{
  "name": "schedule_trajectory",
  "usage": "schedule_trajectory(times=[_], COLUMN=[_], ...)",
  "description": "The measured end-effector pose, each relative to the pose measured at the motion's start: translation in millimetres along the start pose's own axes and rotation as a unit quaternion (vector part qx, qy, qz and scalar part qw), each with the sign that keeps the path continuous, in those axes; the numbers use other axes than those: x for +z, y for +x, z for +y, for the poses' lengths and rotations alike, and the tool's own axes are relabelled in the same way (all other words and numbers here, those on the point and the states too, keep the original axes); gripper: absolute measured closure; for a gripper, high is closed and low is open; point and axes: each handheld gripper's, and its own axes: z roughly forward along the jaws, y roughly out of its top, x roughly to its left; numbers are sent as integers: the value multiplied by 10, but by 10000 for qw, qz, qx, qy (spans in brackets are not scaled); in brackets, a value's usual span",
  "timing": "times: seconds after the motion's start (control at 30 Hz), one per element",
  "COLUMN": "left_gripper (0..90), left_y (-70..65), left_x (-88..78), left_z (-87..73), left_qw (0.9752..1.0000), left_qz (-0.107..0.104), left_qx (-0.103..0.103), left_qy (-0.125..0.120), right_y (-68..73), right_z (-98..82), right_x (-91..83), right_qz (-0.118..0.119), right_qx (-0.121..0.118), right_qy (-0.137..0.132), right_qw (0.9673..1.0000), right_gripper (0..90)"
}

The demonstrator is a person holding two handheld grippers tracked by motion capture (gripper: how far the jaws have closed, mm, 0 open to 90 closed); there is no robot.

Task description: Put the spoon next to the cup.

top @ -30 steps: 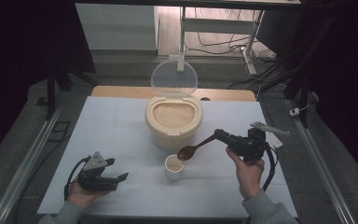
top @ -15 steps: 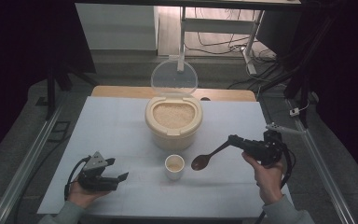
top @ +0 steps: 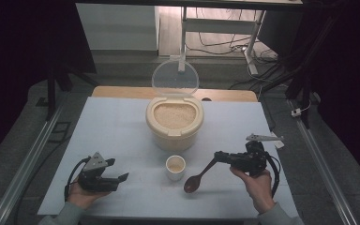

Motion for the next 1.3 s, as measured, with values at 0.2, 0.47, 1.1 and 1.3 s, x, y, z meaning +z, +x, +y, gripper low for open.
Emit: schedule_trajectory(times=[0.2,0.47,1.1,1.3], left_gripper=[215,215,215,215], left_y=[6,6,-1,0], left_x=[-1,0,17,14], left_z=[-1,-3,-8,-9], left_qw=[10000,10000,10000,10000], left_qz=[14,17,17,16], left_qx=[2,7,30,31], left_qy=[-2,2,51,48], right_y=[-3,-77,-491,-565], right_z=[-46,-53,-63,-88], right_x=[152,326,700,812], right_qz=[150,185,-348,-489], right_qx=[33,99,145,120], right_qy=[187,404,653,725], right_qw=[9997,9990,9972,9961], right_gripper=[832,829,688,651])
